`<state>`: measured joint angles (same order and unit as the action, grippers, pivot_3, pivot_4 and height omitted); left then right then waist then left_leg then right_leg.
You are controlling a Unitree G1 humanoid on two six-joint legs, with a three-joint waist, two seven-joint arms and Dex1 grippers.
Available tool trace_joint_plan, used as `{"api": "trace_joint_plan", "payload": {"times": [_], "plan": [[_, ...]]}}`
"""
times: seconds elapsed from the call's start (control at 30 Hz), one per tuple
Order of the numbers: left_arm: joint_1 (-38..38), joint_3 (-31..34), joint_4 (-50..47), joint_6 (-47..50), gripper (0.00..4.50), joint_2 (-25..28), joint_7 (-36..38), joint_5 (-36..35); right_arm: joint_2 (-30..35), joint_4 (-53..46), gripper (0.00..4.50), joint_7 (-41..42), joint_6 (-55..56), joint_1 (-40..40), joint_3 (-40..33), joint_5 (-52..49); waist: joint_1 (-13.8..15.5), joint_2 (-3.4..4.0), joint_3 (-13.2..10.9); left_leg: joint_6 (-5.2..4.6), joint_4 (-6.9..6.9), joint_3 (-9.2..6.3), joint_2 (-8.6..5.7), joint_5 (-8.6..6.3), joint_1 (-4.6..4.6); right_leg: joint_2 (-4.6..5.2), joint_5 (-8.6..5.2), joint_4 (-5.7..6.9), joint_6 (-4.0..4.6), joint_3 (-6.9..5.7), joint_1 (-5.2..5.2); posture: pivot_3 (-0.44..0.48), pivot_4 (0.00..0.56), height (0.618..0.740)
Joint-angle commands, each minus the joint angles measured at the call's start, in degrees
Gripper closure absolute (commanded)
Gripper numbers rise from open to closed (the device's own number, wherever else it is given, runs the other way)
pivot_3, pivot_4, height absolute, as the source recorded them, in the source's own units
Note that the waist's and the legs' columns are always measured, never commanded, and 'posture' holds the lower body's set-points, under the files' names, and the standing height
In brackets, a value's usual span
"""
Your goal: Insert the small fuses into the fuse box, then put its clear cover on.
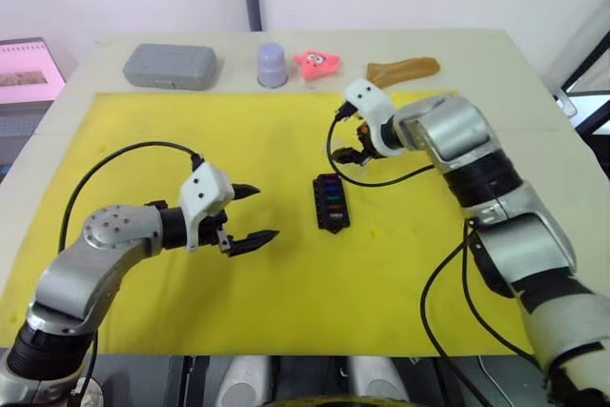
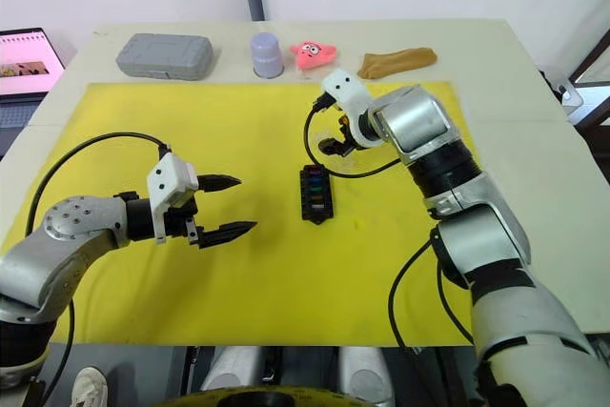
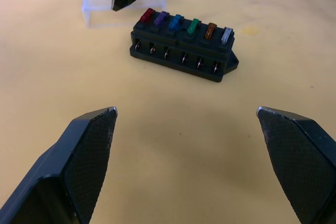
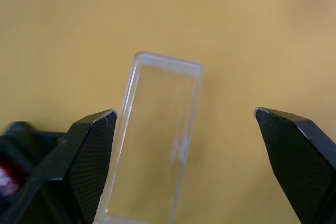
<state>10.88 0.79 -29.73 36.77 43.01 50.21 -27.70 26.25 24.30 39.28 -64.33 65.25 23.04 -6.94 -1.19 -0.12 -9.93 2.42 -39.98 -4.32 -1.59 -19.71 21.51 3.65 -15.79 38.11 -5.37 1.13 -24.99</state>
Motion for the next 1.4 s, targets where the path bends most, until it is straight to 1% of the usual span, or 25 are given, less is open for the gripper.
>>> {"api": "trace_joint_plan", "payload": {"times": [0.03, 0.13, 0.33, 0.37, 0.4, 0.43, 0.47, 0.53, 0.57, 0.67, 0.87, 1.0, 1.1, 1.27, 1.4], "plan": [[-0.2, 0.1, -0.9, -1.7, 0.00, 0.5, 0.1, 0.5, -0.8, 1.7, 0.06, 0.8, 0.8, 2.4, -0.4, 1.0, 0.0, 0.00, 0.0, 0.00, 0.00, 0.00, 0.01, 0.00, 0.00, 0.00, 0.00, 0.00, 0.00, 0.00, -0.01, 0.000, 0.150, 0.740], [-0.1, 0.3, -0.8, -1.9, 0.00, 0.4, 0.0, 0.7, -1.0, 1.7, 0.06, 2.3, 0.0, 2.0, 0.2, 1.0, 0.0, 0.00, 0.0, 0.00, 0.00, 0.01, 0.01, 0.00, 0.00, -0.01, 0.00, 0.01, 0.00, 0.00, -0.01, 0.000, 0.150, 0.740], [0.6, -0.1, -0.5, -2.5, 0.00, 0.3, -0.3, 1.4, -1.2, 1.3, 0.06, 2.0, -1.4, 1.1, 0.5, 2.1, 0.0, 0.00, 0.0, 0.00, 0.00, 0.01, 0.02, 0.00, 0.00, -0.03, 0.00, 0.01, 0.00, 0.00, -0.02, 0.000, 0.150, 0.740], [0.7, -0.4, -0.7, -2.3, 0.00, 0.1, -0.5, 1.4, -1.0, 0.7, 0.59, 2.1, -1.9, 0.8, 0.6, 2.0, 0.0, 0.00, 0.0, 0.00, 0.00, 0.01, 0.02, 0.00, 0.00, -0.03, 0.00, 0.01, 0.00, 0.00, -0.02, 0.000, 0.150, 0.740], [0.8, -0.7, -0.9, -2.1, 0.00, -0.1, -0.7, 1.3, -0.8, -0.1, 0.83, 2.3, -2.3, 0.5, 0.7, 1.9, 0.0, 0.00, 0.0, 0.00, 0.00, 0.01, 0.02, 0.00, 0.00, -0.03, 0.00, 0.01, 0.00, 0.00, -0.02, 0.000, 0.150, 0.740], [0.8, -1.1, -1.3, -1.7, 0.00, -0.4, -1.0, 1.1, -0.5, -0.8, 1.18, 2.4, -2.8, 0.3, 0.7, 1.8, 0.0, 0.00, 0.0, 0.00, 0.00, 0.01, 0.02, 0.00, 0.01, -0.03, 0.00, 0.01, 0.00, 0.00, -0.02, 0.000, 0.150, 0.740], [0.9, -1.4, -1.6, -1.1, 0.00, -0.7, -1.3, 0.9, -0.3, -1.6, 1.77, 2.5, -3.3, 0.0, 0.6, 1.7, 0.0, 0.01, 0.0, 0.00, 0.00, 0.01, 0.02, 0.00, 0.00, -0.02, 0.00, 0.01, 0.00, 0.01, -0.02, 0.000, 0.150, 0.740], [1.0, -2.1, -2.3, 0.4, 0.00, -1.1, -2.1, 0.4, 0.4, -3.3, 2.74, 2.8, -4.6, -0.4, 0.0, 1.3, 0.0, 0.01, 0.0, 0.00, 0.01, 0.01, 0.02, 0.00, 0.01, -0.02, 0.00, 0.01, 0.00, 0.00, -0.02, 0.000, 0.150, 0.740], [1.0, -2.3, -2.4, 0.9, 0.00, -1.3, -2.4, 0.3, 0.6, -4.0, 2.84, 2.9, -5.0, -0.5, -0.3, 1.1, 0.0, 0.01, 0.0, 0.00, 0.01, 0.01, 0.02, 0.00, 0.01, -0.02, 0.00, 0.01, 0.00, 0.01, -0.02, 0.000, 0.150, 0.740], [1.9, -4.2, -3.6, 4.3, 0.00, -3.0, -5.3, 0.0, 2.8, -7.8, 2.83, 3.1, -7.1, -1.3, -1.5, 0.5, 0.1, 0.01, 0.0, 0.00, 0.01, 0.00, 0.02, 0.00, 0.01, -0.01, 0.00, 0.01, 0.00, 0.01, -0.02, 0.000, 0.150, 0.740], [4.9, -11.5, -5.2, 10.6, 0.00, -12.4, -15.9, 2.6, 7.4, -16.5, 2.83, 1.2, -12.7, -2.6, -6.3, -0.6, 0.3, 0.00, 0.0, -0.04, -0.02, -0.01, -0.07, -0.02, 0.06, 0.00, 0.01, -0.01, -0.01, 0.02, -0.01, 0.000, 0.150, 0.740], [6.6, -16.3, -2.7, 11.2, 0.00, -16.9, -21.0, 6.9, 9.0, -19.4, 2.83, -0.4, -15.6, -2.6, -9.4, -1.6, 0.1, 0.01, 0.0, -0.04, -0.01, 0.00, 0.00, -0.02, 0.02, -0.01, 0.01, 0.02, -0.01, 0.04, -0.01, 0.000, 0.150, 0.740], [8.0, -18.6, -0.6, 12.5, 0.00, -20.4, -24.2, 8.6, 9.7, -21.1, 2.83, -1.5, -17.6, -2.4, -11.5, -2.4, 0.1, 0.01, 0.0, -0.04, -0.01, 0.02, 0.01, -0.02, 0.00, -0.04, 0.01, 0.04, -0.01, 0.05, -0.01, 0.000, 0.150, 0.740], [8.5, -22.0, 1.1, 13.7, 0.00, -23.2, -28.2, 12.3, 10.6, -24.5, 2.83, -3.1, -20.7, -2.6, -13.8, -3.8, 0.3, 0.01, 0.0, -0.03, 0.00, 0.03, -0.01, -0.02, 0.02, -0.04, 0.01, 0.02, -0.01, 0.05, -0.01, 0.000, 0.150, 0.740], [8.5, -23.6, 1.6, 13.8, 0.00, -24.9, -29.3, 13.8, 10.7, -26.0, 2.83, -4.2, -22.1, -2.8, -14.8, -4.8, 0.5, 0.01, 0.0, -0.03, -0.01, 0.03, -0.02, -0.01, 0.02, 0.00, 0.01, 0.01, -0.01, 0.05, 0.01, 0.000, 0.150, 0.740]]}}
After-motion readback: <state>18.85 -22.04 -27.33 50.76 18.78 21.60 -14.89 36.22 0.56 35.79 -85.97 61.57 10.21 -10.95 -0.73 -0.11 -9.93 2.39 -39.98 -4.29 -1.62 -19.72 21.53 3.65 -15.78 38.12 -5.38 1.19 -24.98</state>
